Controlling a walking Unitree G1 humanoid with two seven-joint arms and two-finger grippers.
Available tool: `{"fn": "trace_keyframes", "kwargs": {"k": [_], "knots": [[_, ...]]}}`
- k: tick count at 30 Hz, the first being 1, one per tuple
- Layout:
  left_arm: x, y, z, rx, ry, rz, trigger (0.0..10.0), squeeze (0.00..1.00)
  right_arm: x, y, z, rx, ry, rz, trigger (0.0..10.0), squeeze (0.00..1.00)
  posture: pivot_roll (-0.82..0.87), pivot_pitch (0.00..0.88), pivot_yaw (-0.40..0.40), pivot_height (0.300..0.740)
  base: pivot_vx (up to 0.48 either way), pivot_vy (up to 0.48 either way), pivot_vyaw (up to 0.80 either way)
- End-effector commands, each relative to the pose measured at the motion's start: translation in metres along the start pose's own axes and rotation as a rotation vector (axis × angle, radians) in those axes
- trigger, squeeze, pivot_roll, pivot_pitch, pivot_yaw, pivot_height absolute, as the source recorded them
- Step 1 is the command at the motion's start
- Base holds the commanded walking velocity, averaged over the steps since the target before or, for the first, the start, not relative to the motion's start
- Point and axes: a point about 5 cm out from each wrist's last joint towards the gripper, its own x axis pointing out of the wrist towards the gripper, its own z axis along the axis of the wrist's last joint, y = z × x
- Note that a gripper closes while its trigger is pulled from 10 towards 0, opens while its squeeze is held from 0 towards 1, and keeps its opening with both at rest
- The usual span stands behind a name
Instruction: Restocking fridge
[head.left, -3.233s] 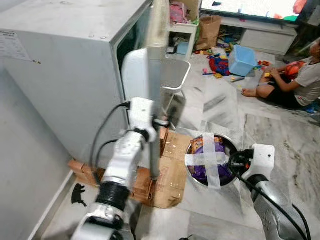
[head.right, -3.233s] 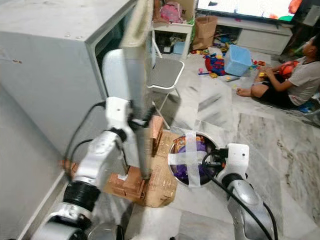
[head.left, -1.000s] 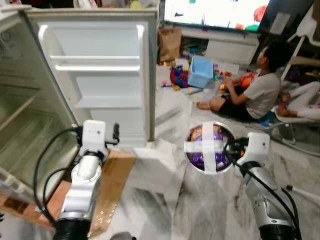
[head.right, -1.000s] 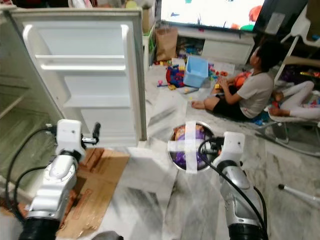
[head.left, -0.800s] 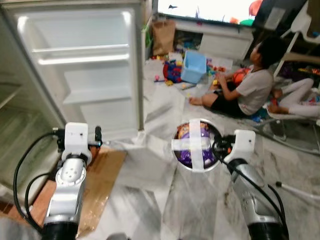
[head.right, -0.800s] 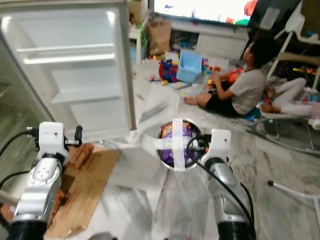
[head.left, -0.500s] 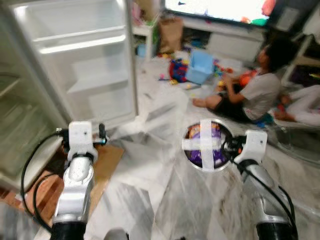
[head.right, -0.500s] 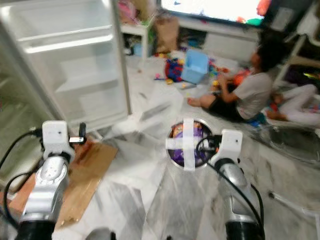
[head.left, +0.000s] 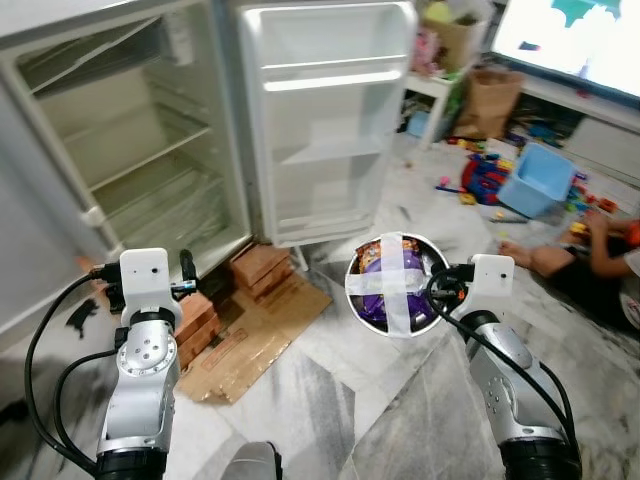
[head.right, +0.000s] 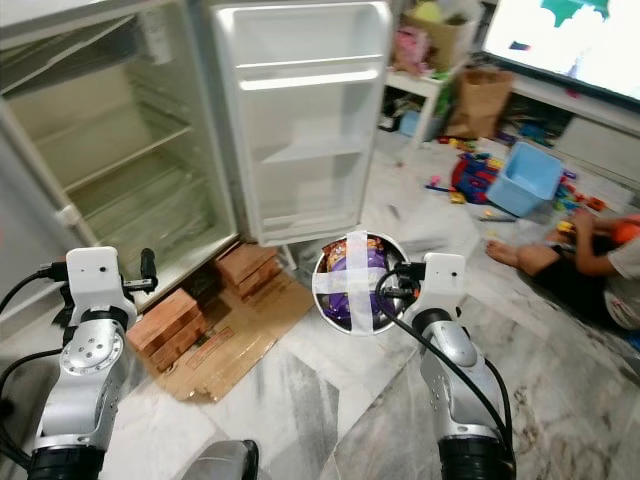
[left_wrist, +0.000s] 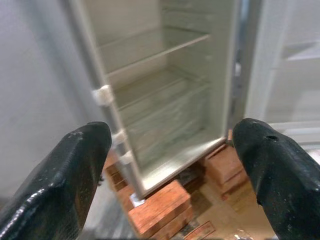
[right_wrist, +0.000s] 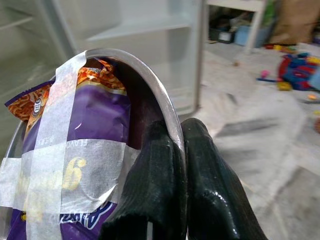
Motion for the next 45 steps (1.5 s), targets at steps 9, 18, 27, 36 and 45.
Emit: {"fn": "trace_keyframes", "kwargs": {"k": [9,18,27,36,45], "knots": [[0.002,-0.003,0.002,-0.037,0.011,-0.001,10.0,0.00,0.004,0.002,0.008,-0.009,-0.030,0.014,10.0,0.00,0.05,0.000,-0.041,0.740,0.000,-0.391,0.80],[0.002,-0.005,0.001,-0.032,0.023,0.018,10.0,0.00,0.004,0.003,0.007,-0.008,-0.029,0.019,10.0,0.00,0.05,0.000,-0.039,0.740,0.000,-0.460,0.80],[0.003,-0.006,-0.003,-0.062,0.033,0.029,10.0,0.00,0.004,0.005,0.002,0.002,-0.016,0.027,10.0,0.00,0.05,0.000,-0.053,0.740,0.000,-0.112,0.80],[-0.001,-0.010,0.002,-0.089,0.006,-0.035,10.0,0.00,0.004,0.002,0.001,0.020,-0.017,0.014,10.0,0.00,0.05,0.000,-0.060,0.740,0.031,0.000,0.52],[-0.003,-0.006,-0.002,-0.095,0.019,-0.021,10.0,0.00,0.004,0.001,0.000,0.027,-0.013,0.012,10.0,0.00,0.05,0.000,-0.061,0.740,0.438,0.000,0.00]]}}
